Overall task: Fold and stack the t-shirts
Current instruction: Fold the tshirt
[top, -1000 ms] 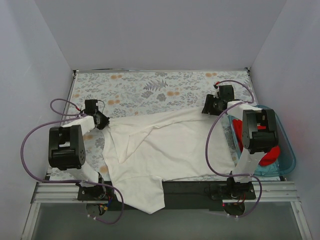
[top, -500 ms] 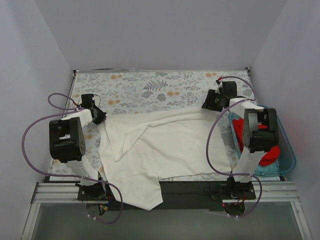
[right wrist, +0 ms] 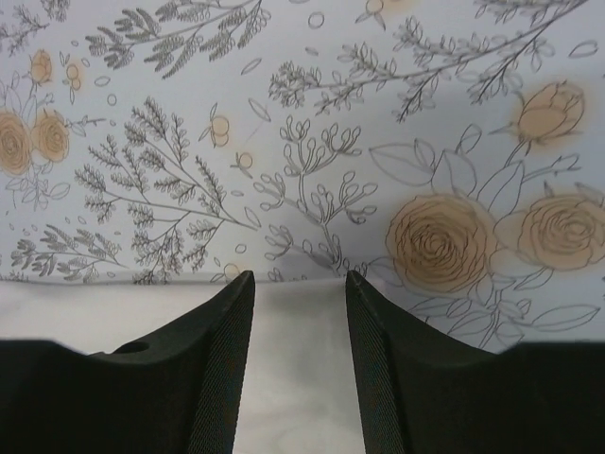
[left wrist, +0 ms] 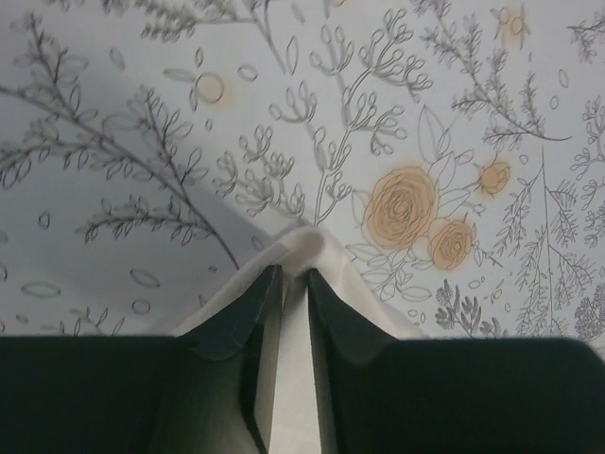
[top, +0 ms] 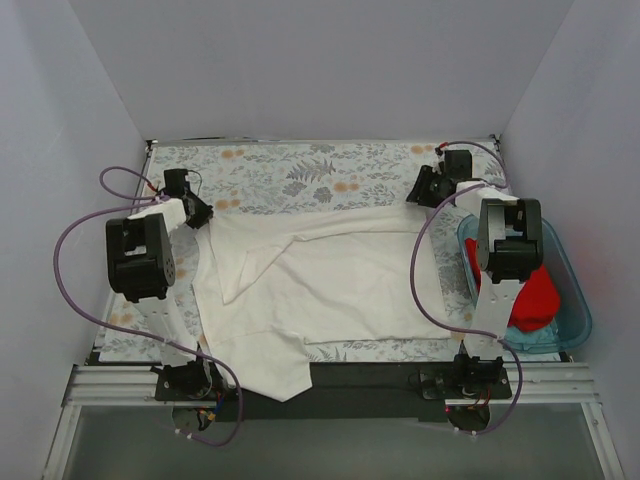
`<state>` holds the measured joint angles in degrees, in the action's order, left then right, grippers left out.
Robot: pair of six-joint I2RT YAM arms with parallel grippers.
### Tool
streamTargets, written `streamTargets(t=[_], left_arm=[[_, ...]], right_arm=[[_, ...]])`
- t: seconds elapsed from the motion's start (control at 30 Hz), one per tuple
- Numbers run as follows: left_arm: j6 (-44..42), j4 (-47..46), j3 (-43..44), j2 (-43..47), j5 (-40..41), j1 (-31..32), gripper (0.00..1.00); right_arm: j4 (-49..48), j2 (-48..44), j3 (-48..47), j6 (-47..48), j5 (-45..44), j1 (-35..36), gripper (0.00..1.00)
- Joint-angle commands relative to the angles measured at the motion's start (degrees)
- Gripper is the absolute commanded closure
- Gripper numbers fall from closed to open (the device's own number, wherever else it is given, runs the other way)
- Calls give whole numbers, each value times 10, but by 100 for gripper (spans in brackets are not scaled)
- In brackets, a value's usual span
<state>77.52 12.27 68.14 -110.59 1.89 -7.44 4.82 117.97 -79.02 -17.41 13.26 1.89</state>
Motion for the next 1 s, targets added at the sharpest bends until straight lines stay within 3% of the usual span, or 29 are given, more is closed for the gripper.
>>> streamTargets(t=[0.0,0.1,0.13,0.3,0.43,0.6,0.83,0.97], left_arm=[[-26,31,43,-10,17,-5,75],[-43,38,45,35,27,0,61],[-49,40,40,50,29,3,47],[-101,65,2,172,34,49,31],[-135,72,-54,241,-36,100,31],[-147,86,-105,247,-129,136,27],[-146,87,-139,211,-131,153,27],[-143,87,-147,187,-127,155,28]], right_arm=[[21,9,-53,26,-10,-7,49],[28,-19,-47,33,4,-7,47],[27,-41,-40,33,12,-7,45],[26,-128,53,18,39,0,42],[22,-220,133,19,48,15,42],[13,-302,223,18,72,36,41],[2,-411,316,13,92,49,29],[-4,-440,347,5,103,58,28]])
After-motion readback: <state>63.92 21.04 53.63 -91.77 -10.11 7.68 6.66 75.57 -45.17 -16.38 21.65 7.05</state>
